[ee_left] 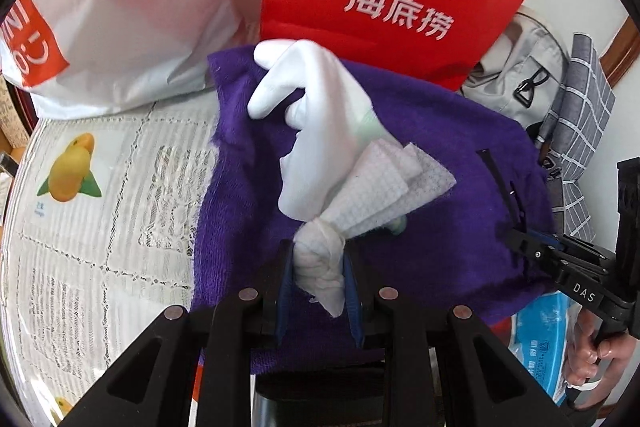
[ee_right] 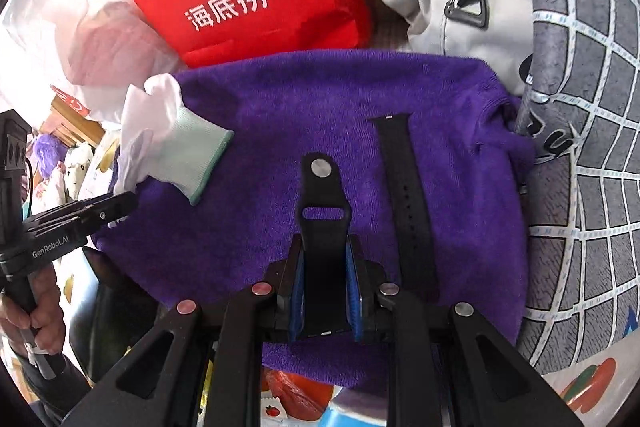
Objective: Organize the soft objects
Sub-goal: 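Release the band onto the towel with the right gripper while the left gripper releases the tissue there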
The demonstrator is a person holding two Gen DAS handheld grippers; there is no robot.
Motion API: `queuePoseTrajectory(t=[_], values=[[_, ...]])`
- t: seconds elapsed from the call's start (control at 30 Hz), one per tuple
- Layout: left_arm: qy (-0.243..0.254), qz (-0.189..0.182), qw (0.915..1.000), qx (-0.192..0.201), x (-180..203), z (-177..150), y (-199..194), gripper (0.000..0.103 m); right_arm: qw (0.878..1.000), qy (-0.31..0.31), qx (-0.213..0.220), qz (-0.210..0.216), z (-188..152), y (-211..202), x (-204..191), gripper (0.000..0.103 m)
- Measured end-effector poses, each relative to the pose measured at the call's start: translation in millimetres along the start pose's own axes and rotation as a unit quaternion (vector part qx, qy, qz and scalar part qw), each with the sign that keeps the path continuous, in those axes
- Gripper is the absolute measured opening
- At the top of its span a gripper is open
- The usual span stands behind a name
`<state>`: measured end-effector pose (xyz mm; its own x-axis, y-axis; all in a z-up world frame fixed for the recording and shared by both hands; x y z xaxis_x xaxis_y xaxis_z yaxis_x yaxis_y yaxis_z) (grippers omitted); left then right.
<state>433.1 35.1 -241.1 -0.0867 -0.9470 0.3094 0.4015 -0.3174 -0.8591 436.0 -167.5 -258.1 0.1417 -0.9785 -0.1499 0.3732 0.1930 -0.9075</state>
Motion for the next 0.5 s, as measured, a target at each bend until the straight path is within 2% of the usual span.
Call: queuePoseTrajectory(t=[0.33, 0.4, 0.47, 0.5], values=[[-0.001, 0.013, 0.9998, -0.015, 0, -1, 14, 0.024, 1.0, 0.005, -0.026, -0.007, -7, 8, 9, 0.019], [-0.004, 0.009, 0.9997, -0.022, 0, -1, 16, 0.032, 1.0, 0.003, -0.03, -0.004, -8, 8, 10, 0.02], [-0.008, 0.003, 0.9996, -0.025, 0, -1, 18, 0.051, 0.999, -0.003, -0.035, -0.001, -9, 8, 8, 0.026], [-0.009, -0.01, 0.9996, -0.025, 3, -1, 18, 0.053, 0.999, -0.004, -0.034, 0.002, -8, 8, 5, 0.036]])
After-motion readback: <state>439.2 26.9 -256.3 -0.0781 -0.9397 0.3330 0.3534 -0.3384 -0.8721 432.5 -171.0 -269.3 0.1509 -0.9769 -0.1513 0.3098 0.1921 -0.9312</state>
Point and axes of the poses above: each gripper's, at about its wrist camera, not at the fingertips, and y roughly the way its jaws point, x to its right, z to its top, the point moved 10 cm from there along y, roughly the way its jaws point, and after that the axes turned 7 degrees about -z, right-handed, at the moved point
